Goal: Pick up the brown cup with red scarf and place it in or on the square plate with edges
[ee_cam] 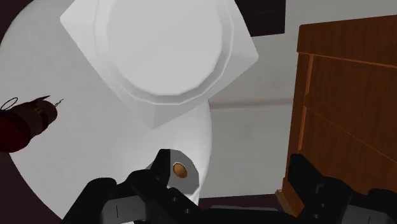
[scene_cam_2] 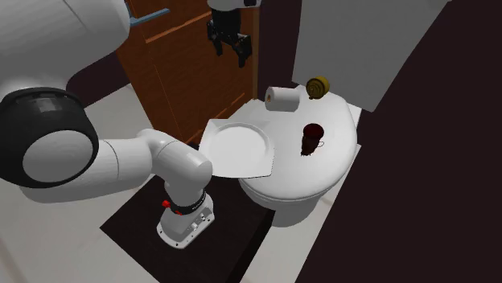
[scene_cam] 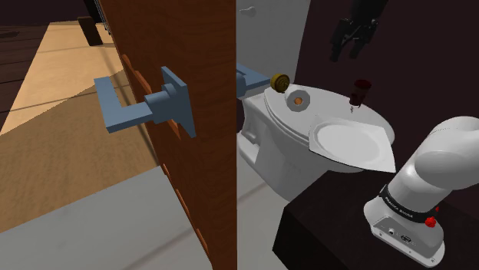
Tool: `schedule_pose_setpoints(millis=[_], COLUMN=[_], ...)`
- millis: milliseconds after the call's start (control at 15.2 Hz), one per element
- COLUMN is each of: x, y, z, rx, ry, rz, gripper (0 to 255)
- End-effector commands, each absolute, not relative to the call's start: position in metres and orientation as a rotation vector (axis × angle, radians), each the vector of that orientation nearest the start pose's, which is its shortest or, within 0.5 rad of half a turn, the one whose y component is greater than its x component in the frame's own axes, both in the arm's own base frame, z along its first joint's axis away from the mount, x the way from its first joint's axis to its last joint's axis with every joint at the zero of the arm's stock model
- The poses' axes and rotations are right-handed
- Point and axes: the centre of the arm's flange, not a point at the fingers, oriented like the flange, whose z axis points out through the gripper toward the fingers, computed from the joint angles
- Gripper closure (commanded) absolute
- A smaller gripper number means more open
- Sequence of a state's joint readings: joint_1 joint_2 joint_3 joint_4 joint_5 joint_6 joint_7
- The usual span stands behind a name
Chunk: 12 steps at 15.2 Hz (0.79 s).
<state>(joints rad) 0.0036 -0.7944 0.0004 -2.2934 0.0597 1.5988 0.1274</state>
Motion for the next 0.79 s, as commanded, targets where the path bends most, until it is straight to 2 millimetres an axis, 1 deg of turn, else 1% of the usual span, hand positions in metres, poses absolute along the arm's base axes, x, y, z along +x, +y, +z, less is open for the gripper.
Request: schedule_pose_setpoints(millis=[0,726], x=[0.308,0.341], y=[0.008,-0.13], z=[0.626,0.57], rx=[-3.067,-3.044], ry=[0.188,0.182], rz=[-0.147,-0.007], gripper=[0,0])
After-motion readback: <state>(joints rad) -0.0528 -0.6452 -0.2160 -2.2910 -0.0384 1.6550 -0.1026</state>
